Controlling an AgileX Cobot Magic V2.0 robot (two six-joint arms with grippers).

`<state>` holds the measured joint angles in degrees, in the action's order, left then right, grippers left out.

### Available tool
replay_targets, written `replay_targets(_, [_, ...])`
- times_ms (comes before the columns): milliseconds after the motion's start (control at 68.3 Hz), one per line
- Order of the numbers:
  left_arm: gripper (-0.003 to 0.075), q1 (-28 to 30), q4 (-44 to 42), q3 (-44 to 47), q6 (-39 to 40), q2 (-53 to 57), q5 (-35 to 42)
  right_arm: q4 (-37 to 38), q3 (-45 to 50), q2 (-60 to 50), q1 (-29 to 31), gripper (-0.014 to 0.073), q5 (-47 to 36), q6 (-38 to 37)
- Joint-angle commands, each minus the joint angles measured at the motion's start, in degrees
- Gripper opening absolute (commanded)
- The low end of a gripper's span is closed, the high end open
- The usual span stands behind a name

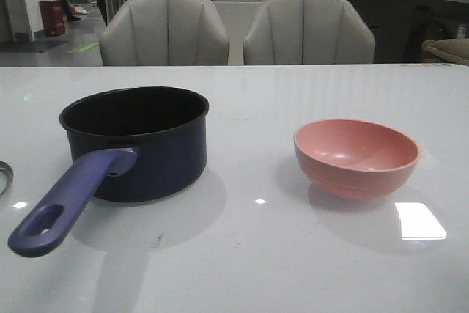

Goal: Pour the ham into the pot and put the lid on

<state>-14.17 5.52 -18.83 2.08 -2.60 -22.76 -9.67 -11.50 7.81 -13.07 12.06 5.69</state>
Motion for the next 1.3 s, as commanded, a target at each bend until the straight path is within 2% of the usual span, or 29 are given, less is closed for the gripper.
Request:
replay_targets(0, [0.0517,-0.56,-0.50,-1.79,0.11,-0.79,3.90,0.24,-1.57,0.41,-0.07,0.0150,-4.53,0.55])
replay_targets(73, [0.0576,-0.56,-0.65,-2.21,0.11,-1.13,3.77,0.24,-1.57,0.41,-0.07,0.0150,-4.53,0.55])
replay_targets(117, [0.0648,-0.56,-0.98,-3.25,0.11,-2.34,2.34,0.24,-1.57,0.41,-0.07,0.0150,-4.53,0.55])
replay_targets(205, [0.0695,-0.56,-2.27,-5.10,0.11,-5.53,-0.32,0.24,-1.57,0.41,-0.07,0.0150,-4.53,0.55])
replay_targets(307, [0.0691,0.03,-2.38,-6.81,0.88,-9.96,-0.46,0.24,-1.57,0.41,-0.07,0.0150,-4.58,0.55])
replay_targets(468, [0.0691,2.66,-7.09,-10.83,7.74,-19.61,-0.48,0.24,-1.57,0.41,-0.07,0.0150,-4.58,0.55])
replay_targets(688, [0.0691,8.04,-6.59,-16.13,7.88,-34.81,-2.23,0.24,-1.57,0.41,-0.07,0.0150,-4.58,0.55])
replay_targets(790, [0.0691,11.07,-3.64,-18.67,7.88,-42.37,-4.85,0.24,-1.57,0.41,-0.07,0.0150,-4.58,0.55])
replay_targets(1010, [0.0691,14.06,-4.03,-23.92,7.88,-54.48,-8.85,0.24,-1.57,0.41,-0.07,0.0150,-4.58,0.55])
replay_targets(1288, [0.0691,17.50,-4.03,-34.19,7.44,-68.73,-20.77,0.24,-1.57,0.41,-0.07,0.0150,-4.58,0.55])
